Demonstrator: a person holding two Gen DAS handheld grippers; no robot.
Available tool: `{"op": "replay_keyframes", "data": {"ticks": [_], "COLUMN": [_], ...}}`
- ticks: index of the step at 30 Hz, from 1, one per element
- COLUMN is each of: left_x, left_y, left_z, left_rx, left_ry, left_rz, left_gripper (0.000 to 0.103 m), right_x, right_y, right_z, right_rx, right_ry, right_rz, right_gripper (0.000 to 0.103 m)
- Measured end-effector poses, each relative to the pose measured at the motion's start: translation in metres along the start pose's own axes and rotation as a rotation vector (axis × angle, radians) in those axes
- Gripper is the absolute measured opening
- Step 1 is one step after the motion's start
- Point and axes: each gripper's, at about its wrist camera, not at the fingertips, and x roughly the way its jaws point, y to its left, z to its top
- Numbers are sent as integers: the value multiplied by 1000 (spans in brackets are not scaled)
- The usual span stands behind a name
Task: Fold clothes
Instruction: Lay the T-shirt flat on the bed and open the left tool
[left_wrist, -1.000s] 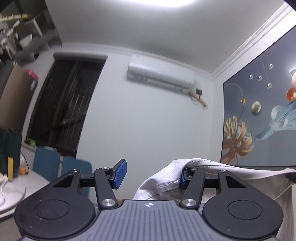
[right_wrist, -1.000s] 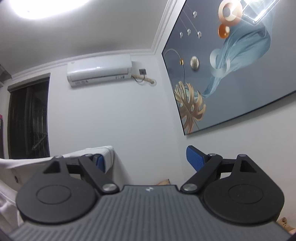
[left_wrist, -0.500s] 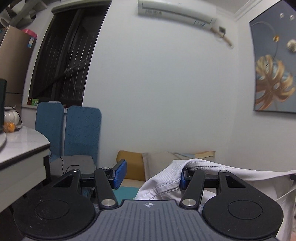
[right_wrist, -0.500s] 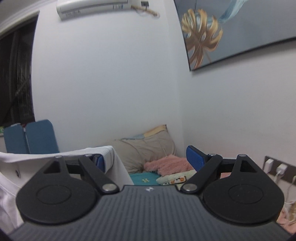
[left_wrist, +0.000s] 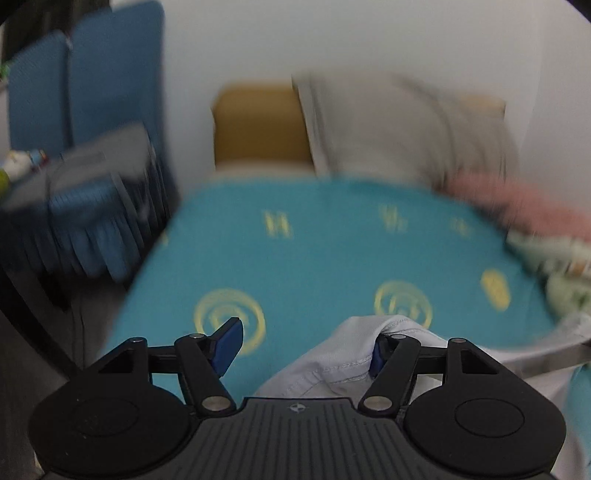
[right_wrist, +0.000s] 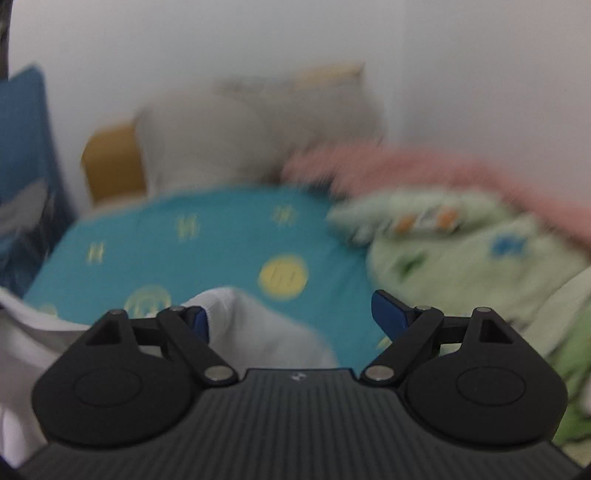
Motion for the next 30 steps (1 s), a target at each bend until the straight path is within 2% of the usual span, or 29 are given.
{"op": "replay_keyframes", "data": {"ticks": [2,3,4,5,7,9,11,14,18,21,25,28,30], "left_x": [18,24,22,17,1,-40,-67,-142,-216,-255,-291,-298,-288], "left_y": [4,7,8,8,10,12,13,-1,-9,-20,-38,-53,-63], "left_z": [-11,-15,-20,-24,-31,-40,-43,-59,-110,-161,-235,-285,-306], "left_rx": [-3,-6,-7,1,14,21,28,41,68,78,26,10,26], "left_ry": [25,35,38,30,8,-28,-68,-123,-178,-183,-122,-84,-51], "left_rz": [-11,-22,-36,-48,-71,-91,-106,-100,-92,-79,-92,-95,-65], "left_gripper": [75,83,84,84,92,96,99,101,102,102,102,102,102], "right_x": [28,34,35,35,25,8,-21,-72,-155,-219,-302,-350,-372], "right_y": [3,-1,-4,-7,-8,-8,-5,2,5,3,-3,-9,-13], "right_z": [-19,-24,-28,-32,-32,-29,-30,-37,-64,-97,-142,-175,-195], "right_rx": [19,52,86,117,147,156,133,90,80,65,54,50,51], "right_ry": [93,130,145,148,130,104,68,7,-51,-74,-88,-91,-95], "right_rz": [49,88,113,129,157,183,187,183,196,183,174,180,182], "right_gripper": [86,86,86,86,86,86,86,86,86,86,86,86,86]}}
